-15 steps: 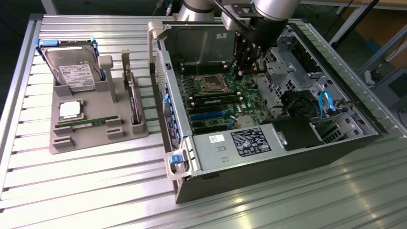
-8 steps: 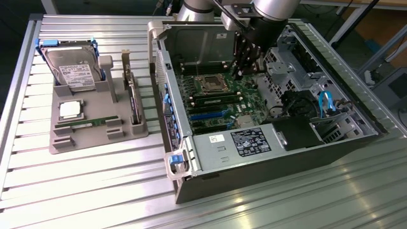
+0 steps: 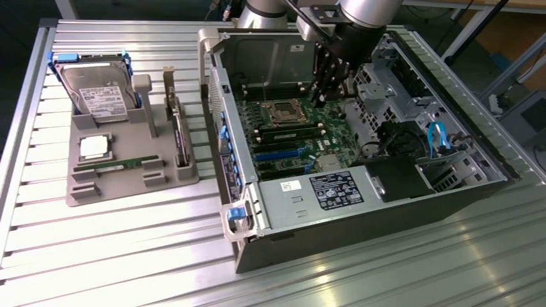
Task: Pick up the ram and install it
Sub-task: 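Press down the ram until it locks into place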
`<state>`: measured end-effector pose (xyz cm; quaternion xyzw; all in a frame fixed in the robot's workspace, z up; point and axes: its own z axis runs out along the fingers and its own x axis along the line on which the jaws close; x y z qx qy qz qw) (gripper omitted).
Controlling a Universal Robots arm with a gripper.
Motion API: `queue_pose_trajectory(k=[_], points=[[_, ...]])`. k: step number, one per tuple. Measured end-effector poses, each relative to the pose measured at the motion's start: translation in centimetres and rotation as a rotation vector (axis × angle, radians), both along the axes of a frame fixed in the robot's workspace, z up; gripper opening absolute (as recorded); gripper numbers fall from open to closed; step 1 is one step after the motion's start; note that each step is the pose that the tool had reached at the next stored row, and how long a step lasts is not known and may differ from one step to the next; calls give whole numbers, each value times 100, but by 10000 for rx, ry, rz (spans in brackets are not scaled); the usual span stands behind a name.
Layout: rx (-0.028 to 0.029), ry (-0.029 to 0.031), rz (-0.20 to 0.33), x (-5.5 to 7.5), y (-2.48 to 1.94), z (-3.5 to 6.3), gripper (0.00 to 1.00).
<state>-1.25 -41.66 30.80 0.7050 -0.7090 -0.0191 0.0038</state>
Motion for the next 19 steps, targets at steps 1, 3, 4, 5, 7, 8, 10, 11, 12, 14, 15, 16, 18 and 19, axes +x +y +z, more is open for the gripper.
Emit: queue_pose_trajectory(k=[1, 3, 4, 5, 7, 8, 10, 11, 12, 14, 15, 16, 18, 19], points=[[1, 0, 0, 0, 0, 0, 19], [0, 0, 0, 0, 0, 0, 19], [0, 0, 1, 0, 0, 0, 19], [1, 0, 0, 0, 0, 0, 19], [1, 0, 0, 0, 0, 0, 11], [1, 0, 0, 0, 0, 0, 10], [0, 0, 0, 2, 0, 0, 10], [0, 1, 0, 13, 0, 0, 10], [1, 0, -1, 44, 0, -1, 10], [2, 14, 0, 180, 0, -1, 10], [-1, 20, 0, 225, 0, 0, 10], [-1, 25, 0, 278, 0, 0, 10], [0, 28, 0, 356, 0, 0, 10], [1, 28, 0, 357, 0, 0, 10]])
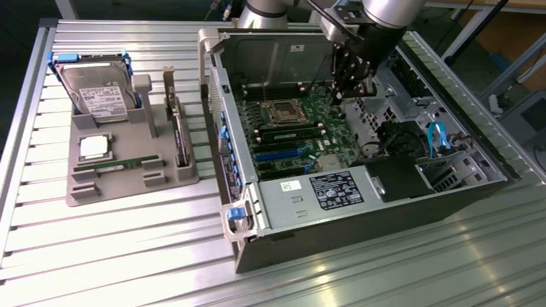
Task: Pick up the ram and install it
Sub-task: 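Press down the ram until it locks into place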
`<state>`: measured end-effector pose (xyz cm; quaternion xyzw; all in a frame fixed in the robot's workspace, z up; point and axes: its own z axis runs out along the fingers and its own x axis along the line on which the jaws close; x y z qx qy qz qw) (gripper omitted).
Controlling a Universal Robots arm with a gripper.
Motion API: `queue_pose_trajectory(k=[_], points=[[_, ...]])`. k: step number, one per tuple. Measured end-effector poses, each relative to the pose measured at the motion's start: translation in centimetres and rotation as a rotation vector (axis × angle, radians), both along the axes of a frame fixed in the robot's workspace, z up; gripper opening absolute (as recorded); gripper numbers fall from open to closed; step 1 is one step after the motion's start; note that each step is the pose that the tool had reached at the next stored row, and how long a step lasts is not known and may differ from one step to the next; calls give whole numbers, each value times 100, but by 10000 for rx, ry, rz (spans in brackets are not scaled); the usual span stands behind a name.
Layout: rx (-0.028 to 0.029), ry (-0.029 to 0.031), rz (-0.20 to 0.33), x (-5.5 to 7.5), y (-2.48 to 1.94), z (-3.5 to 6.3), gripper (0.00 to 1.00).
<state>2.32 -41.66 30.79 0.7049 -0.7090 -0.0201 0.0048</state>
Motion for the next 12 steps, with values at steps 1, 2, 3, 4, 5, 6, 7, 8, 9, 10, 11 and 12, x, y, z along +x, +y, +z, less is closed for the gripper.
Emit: queue_pose_trajectory(k=[1, 2, 3, 4, 5, 6, 7, 8, 9, 10, 11, 12], points=[[0, 0, 0, 0, 0, 0, 10], [0, 0, -1, 0, 0, 0, 10], [0, 0, 0, 0, -1, -1, 10], [2, -1, 0, 0, -1, -9, 10], [3, -1, 0, 0, -1, -22, 10], [2, 0, 0, 0, 0, -39, 10], [3, 0, 0, 0, 0, -57, 10], [2, 0, 0, 0, 0, -74, 10], [2, 0, 0, 0, 0, -95, 10], [2, 0, 0, 0, 0, -113, 10], [3, 0, 0, 0, 0, -139, 10], [4, 0, 0, 0, 0, -172, 10]])
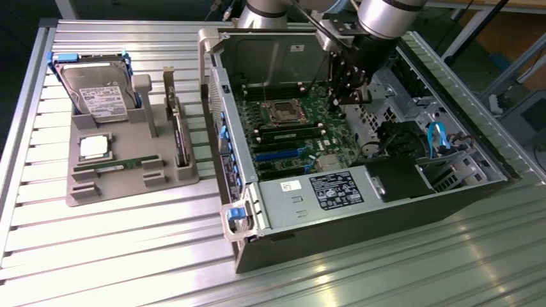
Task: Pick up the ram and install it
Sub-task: 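Press down the ram until it locks into place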
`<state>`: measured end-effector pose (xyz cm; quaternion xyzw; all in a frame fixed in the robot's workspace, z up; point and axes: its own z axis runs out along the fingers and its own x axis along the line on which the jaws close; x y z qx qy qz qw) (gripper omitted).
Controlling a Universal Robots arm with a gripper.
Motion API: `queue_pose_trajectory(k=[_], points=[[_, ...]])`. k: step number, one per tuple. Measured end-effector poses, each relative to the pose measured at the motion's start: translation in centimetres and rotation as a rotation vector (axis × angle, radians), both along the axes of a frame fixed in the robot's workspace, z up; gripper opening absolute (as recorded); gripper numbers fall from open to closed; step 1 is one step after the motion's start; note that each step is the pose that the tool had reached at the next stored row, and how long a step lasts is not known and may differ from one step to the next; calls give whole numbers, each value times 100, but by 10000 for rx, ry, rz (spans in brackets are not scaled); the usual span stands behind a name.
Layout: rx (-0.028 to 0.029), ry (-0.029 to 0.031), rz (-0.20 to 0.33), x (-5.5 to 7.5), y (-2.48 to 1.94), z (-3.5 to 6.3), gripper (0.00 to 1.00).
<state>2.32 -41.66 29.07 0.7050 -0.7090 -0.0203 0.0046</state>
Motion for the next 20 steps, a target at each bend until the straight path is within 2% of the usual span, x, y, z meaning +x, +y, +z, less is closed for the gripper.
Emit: queue_pose_trajectory(k=[10, 15, 20], points=[[-1, 0, 0, 0, 0, -203, 10], [0, 0, 0, 0, 0, -385, 10], [-1, 0, 0, 0, 0, -470, 10]])
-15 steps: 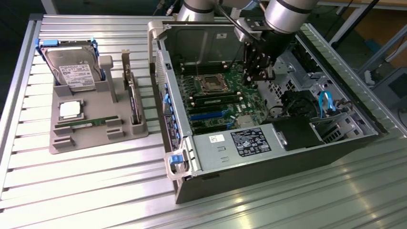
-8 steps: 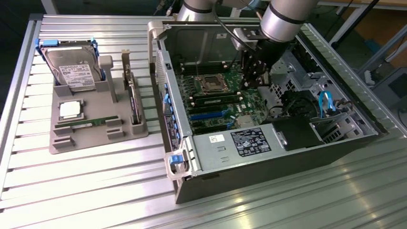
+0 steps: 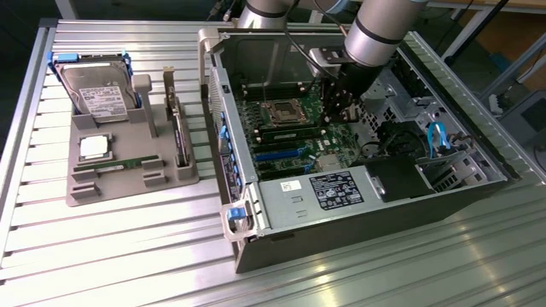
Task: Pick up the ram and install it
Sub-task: 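Press down the ram until it locks into place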
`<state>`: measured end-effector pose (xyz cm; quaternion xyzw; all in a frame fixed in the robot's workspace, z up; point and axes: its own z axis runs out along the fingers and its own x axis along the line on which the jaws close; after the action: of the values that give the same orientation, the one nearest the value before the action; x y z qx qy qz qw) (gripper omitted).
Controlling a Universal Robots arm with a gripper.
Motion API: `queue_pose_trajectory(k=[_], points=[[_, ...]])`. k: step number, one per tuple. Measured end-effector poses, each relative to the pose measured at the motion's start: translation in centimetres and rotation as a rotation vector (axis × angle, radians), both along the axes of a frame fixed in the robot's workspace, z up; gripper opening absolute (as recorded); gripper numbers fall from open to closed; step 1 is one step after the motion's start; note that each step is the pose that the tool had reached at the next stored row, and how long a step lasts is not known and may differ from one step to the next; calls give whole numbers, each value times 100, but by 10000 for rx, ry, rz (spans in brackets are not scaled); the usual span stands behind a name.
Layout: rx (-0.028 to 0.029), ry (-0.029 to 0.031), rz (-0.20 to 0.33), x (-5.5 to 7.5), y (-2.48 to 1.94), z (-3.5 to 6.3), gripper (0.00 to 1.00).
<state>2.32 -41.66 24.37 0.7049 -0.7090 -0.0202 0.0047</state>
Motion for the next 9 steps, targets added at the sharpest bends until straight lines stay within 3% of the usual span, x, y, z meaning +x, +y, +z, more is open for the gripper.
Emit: queue_pose_trajectory(k=[9], points=[[1, 0, 0, 0, 0, -65, 10]])
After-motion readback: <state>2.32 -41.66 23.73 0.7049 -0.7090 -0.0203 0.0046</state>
